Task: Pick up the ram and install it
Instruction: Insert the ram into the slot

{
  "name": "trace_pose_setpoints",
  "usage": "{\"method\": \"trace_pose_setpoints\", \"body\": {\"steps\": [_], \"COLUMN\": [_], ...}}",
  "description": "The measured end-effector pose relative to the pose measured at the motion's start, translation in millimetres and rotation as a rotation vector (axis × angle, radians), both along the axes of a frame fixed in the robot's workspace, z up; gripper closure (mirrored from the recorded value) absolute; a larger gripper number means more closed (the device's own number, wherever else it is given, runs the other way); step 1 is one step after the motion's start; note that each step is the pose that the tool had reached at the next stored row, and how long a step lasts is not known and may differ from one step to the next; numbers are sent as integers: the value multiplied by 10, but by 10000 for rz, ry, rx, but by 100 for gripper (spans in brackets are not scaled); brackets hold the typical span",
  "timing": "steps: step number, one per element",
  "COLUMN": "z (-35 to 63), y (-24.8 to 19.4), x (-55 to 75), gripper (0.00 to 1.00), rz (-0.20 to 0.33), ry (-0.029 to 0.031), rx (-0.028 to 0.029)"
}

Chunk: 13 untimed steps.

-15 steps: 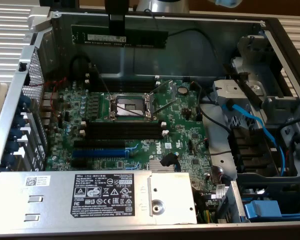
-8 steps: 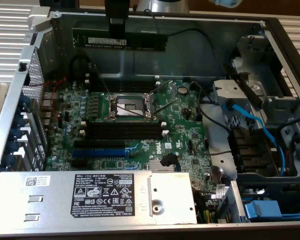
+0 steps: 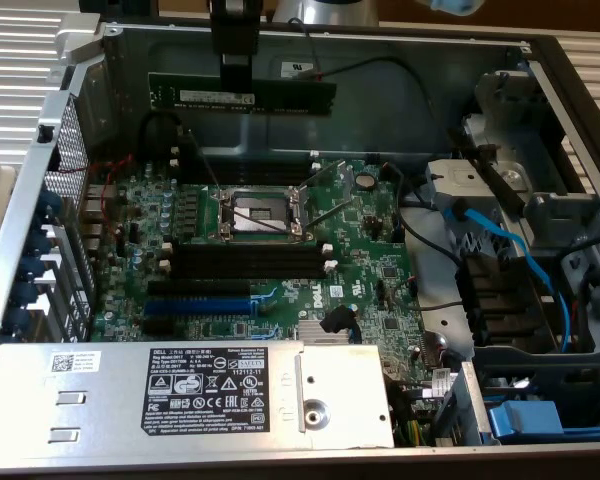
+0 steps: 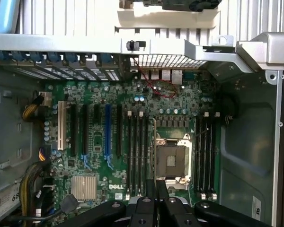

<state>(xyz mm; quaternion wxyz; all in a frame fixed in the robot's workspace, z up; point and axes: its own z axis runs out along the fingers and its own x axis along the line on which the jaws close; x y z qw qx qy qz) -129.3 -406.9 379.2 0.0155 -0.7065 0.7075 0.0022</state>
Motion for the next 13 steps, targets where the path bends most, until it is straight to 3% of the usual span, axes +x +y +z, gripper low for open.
{"method": "trace_pose_setpoints", "body": {"steps": [3, 4, 13], "z": [-7, -12, -114], "y": [1, 1, 1], "x": [-10, -18, -77], "gripper": [88, 88, 88], "rz": [-13, -19, -269], "ry": [-332, -402, -625], "rx": [3, 4, -2]}}
